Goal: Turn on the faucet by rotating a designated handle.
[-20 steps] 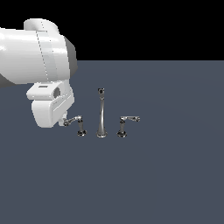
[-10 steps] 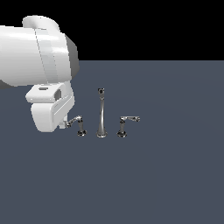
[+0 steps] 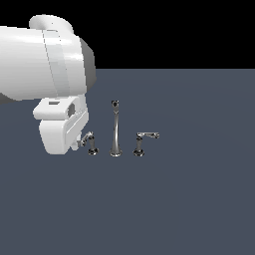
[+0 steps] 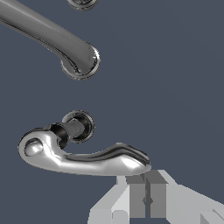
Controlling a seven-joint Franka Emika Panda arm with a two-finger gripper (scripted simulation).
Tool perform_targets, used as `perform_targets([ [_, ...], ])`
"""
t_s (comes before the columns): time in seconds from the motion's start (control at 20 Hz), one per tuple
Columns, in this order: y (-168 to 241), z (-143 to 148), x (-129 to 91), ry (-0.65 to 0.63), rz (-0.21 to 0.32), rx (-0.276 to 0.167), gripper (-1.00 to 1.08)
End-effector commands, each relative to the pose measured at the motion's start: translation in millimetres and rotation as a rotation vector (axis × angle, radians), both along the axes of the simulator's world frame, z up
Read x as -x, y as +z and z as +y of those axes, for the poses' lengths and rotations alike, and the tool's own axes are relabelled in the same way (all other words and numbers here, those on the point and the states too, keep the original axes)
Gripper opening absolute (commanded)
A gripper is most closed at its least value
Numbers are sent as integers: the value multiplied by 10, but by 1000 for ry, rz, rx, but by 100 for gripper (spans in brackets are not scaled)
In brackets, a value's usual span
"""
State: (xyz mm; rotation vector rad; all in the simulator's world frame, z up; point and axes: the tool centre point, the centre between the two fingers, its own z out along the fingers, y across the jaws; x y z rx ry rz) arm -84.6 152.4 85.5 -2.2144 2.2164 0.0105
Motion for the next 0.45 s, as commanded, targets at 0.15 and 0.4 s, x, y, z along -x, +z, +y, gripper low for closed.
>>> perform_targets([
  [0.15,1,-389,-99,-30,1,7,-100],
  [0.4,3,-664,-165,-46,2,11,-100],
])
